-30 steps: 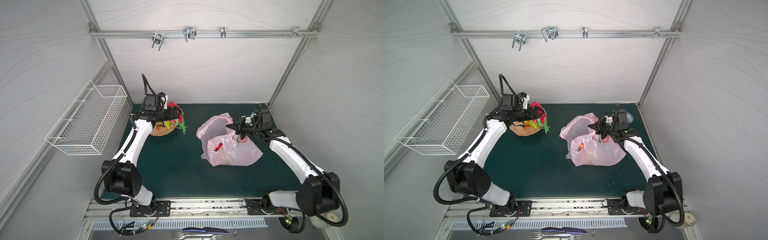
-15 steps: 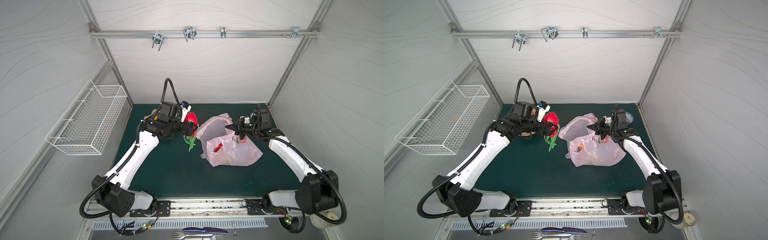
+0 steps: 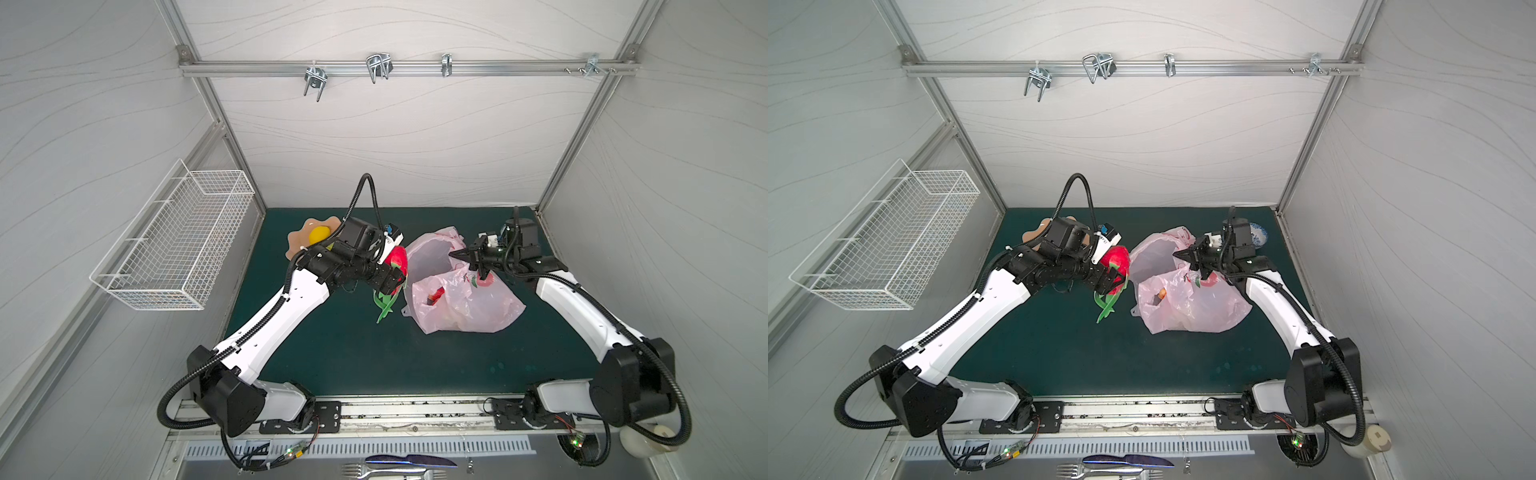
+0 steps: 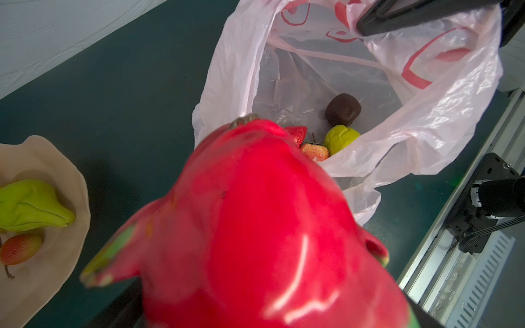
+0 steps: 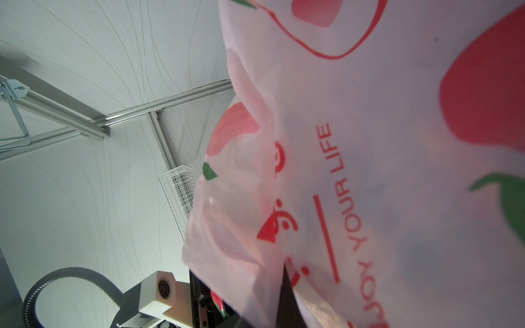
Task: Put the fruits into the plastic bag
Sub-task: 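Lower the dragon fruit into the bag mouth held by the right gripper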
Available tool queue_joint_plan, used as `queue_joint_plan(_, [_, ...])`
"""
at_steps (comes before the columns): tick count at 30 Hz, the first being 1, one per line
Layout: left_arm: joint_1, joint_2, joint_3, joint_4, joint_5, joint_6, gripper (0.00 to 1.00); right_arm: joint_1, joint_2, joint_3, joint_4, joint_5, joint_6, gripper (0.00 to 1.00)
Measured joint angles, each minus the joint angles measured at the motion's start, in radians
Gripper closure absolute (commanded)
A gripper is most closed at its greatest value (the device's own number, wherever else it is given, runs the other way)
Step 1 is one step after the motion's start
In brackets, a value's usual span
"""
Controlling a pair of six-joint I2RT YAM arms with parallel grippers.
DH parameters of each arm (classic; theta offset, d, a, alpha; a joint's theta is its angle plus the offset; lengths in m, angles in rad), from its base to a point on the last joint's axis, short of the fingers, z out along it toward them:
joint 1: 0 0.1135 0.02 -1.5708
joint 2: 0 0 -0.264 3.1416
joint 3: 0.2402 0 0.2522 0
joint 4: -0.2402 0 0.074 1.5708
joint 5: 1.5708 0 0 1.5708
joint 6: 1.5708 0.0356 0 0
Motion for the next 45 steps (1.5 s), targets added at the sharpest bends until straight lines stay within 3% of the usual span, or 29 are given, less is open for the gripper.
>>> queue_joint_plan(13, [-0.005, 0.214, 0.102, 0.021, 0.024, 0.067, 0.95, 0.011, 0.0, 0.0, 0.0, 0.0, 0.0, 1.0])
queue_joint_plan(27, [-0.005, 0.407, 0.234, 0.105, 0.03, 0.047, 0.97, 0.019, 0.0, 0.0, 0.001, 0.0, 0.001, 1.0])
queue_joint_plan(45, [0.008, 0.48, 0.295, 0.149, 0.115, 0.002, 0.97, 0.021, 0.0, 0.0, 0.014, 0.0, 0.01, 1.0])
